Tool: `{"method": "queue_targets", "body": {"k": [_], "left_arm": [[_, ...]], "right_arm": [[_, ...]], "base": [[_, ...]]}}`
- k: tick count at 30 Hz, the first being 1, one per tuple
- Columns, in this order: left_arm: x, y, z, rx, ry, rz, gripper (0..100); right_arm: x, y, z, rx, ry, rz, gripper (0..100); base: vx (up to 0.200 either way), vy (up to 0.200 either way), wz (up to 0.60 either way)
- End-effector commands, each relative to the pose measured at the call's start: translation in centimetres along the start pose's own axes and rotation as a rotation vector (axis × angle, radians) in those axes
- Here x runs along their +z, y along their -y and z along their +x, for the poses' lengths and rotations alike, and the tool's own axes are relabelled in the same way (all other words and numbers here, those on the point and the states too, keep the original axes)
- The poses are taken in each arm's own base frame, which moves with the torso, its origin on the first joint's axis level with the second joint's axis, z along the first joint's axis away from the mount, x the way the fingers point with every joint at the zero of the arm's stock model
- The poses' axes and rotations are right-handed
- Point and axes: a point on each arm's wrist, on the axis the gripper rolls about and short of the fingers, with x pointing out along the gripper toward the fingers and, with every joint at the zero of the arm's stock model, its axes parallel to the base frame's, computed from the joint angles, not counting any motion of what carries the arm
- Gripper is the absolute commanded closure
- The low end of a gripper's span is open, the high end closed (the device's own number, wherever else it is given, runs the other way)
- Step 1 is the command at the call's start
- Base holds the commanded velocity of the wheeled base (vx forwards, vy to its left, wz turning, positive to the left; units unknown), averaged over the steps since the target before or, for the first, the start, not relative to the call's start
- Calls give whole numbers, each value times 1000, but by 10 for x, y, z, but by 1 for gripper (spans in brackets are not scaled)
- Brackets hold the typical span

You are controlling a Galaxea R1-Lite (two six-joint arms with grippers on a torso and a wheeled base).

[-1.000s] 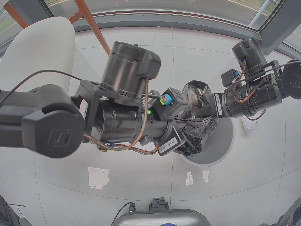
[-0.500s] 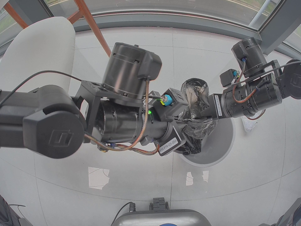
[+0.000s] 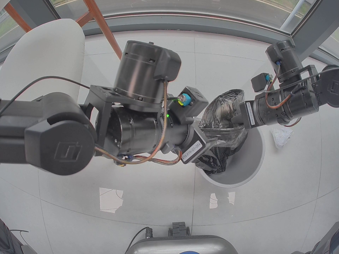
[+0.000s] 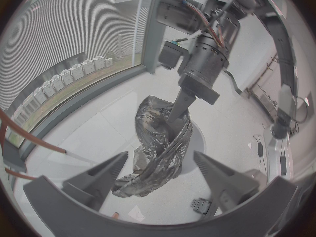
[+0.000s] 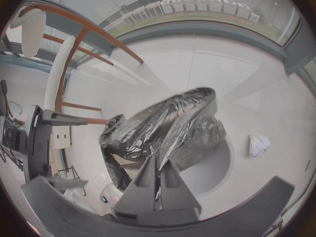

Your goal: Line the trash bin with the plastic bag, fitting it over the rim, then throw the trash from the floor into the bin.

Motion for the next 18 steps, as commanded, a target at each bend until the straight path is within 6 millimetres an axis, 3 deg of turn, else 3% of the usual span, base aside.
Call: {"method": "queue_targets", "body": {"k": [1, 8, 14, 15, 18], "left_arm": [[6, -4, 0, 47, 39, -59, 0], [7, -5, -5, 60, 34, -159, 0], [10, -7, -18, 45, -1, -365, 0], [7, -8, -23, 41, -40, -447, 0], [1, -8, -35, 39, -93, -568, 0]], "right_arm": [[14, 5, -3, -9, 76, 11, 100], [14, 10, -9, -5, 83, 10, 100], [-14, 12, -12, 26, -4, -32, 100], [-27, 14, -11, 26, -44, -37, 100], [-34, 21, -10, 9, -63, -22, 100]], "base": [[0, 0, 0], [0, 0, 0], [0, 0, 0], [0, 0, 0], [0, 0, 0]]}}
